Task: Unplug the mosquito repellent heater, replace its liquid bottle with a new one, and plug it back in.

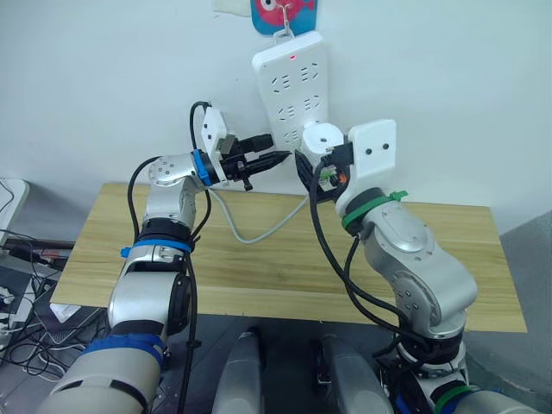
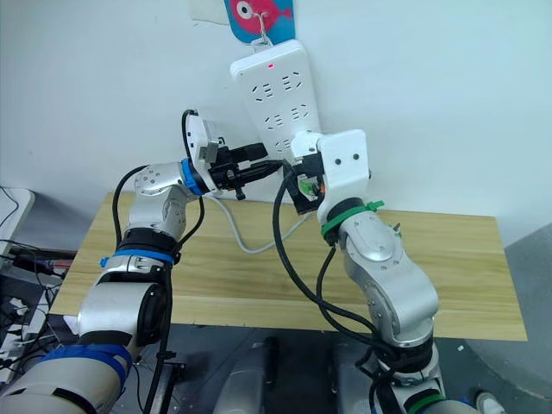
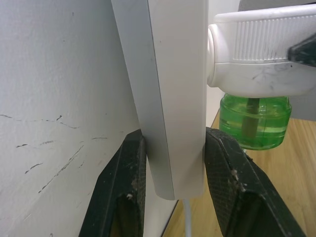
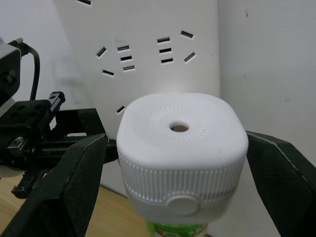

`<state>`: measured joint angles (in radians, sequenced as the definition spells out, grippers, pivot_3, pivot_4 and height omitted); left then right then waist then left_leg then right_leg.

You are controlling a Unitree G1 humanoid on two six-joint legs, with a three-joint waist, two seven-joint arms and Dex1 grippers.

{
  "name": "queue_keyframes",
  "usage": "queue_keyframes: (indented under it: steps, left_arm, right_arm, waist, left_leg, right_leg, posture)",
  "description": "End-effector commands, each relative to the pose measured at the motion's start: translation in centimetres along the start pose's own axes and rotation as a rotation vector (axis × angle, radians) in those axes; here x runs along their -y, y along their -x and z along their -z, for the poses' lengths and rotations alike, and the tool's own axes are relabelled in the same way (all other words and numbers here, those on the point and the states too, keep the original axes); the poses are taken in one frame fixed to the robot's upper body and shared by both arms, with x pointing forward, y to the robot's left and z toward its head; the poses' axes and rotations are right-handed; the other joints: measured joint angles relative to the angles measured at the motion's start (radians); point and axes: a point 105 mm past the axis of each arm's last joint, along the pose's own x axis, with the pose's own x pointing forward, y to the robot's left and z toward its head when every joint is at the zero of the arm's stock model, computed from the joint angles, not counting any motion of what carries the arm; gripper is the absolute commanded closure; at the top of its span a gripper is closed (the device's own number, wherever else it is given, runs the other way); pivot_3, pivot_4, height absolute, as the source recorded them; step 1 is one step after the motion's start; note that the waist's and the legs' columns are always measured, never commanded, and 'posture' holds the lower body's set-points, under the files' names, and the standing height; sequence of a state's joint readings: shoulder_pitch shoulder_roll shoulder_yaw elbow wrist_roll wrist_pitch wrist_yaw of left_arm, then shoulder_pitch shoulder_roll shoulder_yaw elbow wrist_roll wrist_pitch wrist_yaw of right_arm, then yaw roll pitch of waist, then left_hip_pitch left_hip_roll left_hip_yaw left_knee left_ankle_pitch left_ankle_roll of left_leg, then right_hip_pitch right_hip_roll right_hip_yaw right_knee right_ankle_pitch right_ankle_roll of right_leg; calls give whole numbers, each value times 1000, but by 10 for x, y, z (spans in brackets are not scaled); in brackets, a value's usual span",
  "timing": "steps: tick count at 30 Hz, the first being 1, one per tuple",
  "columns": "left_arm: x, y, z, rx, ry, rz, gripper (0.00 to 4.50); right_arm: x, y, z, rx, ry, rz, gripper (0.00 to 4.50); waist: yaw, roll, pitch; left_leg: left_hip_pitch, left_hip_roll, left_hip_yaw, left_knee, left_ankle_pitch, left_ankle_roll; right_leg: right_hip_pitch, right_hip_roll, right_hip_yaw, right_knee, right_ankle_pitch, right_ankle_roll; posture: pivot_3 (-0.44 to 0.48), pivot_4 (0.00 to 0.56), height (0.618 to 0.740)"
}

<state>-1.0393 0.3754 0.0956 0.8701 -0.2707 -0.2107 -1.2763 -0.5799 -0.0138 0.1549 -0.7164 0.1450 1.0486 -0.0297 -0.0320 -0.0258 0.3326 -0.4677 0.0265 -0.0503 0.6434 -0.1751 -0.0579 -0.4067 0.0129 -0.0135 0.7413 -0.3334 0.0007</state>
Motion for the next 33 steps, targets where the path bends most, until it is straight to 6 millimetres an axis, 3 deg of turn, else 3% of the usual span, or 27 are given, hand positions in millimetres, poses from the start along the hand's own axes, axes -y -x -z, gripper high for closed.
queue_keyframes:
  steps: [1,10,17,27,33]
  left_arm:
    - [5,-7,-10,14,-64,54,3157]
    - [5,-8,-9,12,-62,56,3157]
    - [4,-8,-8,4,-80,49,3157]
    - [-12,16,-6,-48,-76,-37,69]
    - [-10,51,-5,-91,-62,-92,25]
  right_arm:
    - [0,15,-11,46,3,-27,38]
    - [13,55,1,-11,34,-83,38]
    - [18,61,3,-29,47,-88,38]
    - [20,66,5,-35,68,-133,0]
    - [16,71,3,-22,99,-180,0]
  waist:
    - [0,0,0]
    - [2,0,0]
    - [0,0,0]
    - [-2,-1,0]
    - [-10,-1,0]
  left_leg:
    - [0,0,0,0,0,0]
    - [-1,-1,0,0,0,0]
    - [-1,-1,0,0,0,0]
    - [0,-1,0,1,0,0]
    - [1,0,1,0,0,0]
  right_leg:
    - [0,0,0,0,0,0]
    - [0,0,0,-1,0,0]
    - [0,0,-1,0,0,0]
    - [0,0,-1,1,0,0]
    - [0,1,0,2,0,0]
  posture:
    - [30,273,740]
    - [21,276,740]
    - [16,281,740]
    - [32,274,740]
    - [60,274,740]
